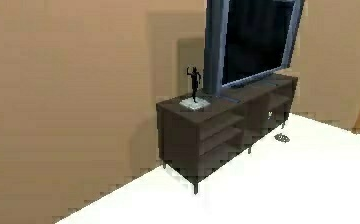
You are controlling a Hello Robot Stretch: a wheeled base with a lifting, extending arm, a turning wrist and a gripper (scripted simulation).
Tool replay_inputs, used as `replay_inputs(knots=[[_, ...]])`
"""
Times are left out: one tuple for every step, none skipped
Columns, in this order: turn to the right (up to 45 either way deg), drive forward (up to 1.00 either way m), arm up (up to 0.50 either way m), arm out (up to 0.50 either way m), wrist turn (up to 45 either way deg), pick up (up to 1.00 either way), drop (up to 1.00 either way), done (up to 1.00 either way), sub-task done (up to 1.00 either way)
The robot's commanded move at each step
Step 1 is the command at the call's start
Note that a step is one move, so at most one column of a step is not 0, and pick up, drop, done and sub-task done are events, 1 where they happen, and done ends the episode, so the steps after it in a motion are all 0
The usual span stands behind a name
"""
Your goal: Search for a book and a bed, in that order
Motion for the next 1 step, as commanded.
replay_inputs(knots=[[45.0,0.00,0.00,0.00,0.0,0.00,0.00,0.00,0.00]])
